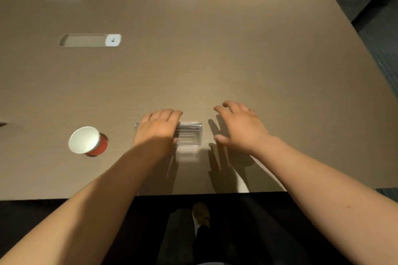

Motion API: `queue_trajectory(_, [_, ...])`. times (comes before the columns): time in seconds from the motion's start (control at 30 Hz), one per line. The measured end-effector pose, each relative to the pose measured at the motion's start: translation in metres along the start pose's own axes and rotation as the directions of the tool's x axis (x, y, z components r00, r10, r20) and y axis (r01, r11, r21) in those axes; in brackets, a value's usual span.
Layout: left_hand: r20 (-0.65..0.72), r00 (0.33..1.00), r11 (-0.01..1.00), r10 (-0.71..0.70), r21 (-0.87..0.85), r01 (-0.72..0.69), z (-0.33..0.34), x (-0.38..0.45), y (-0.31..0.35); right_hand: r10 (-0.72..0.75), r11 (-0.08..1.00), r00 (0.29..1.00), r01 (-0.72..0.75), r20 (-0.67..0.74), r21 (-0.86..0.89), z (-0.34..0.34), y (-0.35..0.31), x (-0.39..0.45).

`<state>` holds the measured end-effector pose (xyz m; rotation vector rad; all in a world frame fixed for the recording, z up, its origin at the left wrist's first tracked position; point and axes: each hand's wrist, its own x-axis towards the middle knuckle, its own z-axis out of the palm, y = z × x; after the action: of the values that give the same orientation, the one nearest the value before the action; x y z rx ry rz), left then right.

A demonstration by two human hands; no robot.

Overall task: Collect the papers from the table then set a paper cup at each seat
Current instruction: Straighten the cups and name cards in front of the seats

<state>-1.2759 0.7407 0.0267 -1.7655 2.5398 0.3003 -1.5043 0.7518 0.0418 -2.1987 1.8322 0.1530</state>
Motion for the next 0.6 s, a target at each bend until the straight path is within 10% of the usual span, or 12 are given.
queue_trajectory(0.13, [-0.042, 0.997, 0.998, -0.060, 0.024, 0.061, -0.031, -0.046, -0.052, -0.175, 0.969, 0.958, 0.208, -0.226, 0.133, -0.015, -0.087, 0.001])
queue_trajectory(0.6, [-0.093, 0.971, 0.975, -0.219, -0.050, 0.215, -0.085, -0.237, -0.264, -0.258, 0.966, 0.965, 0.258, 0.046, 0.007, 0.025, -0.345, -0.023])
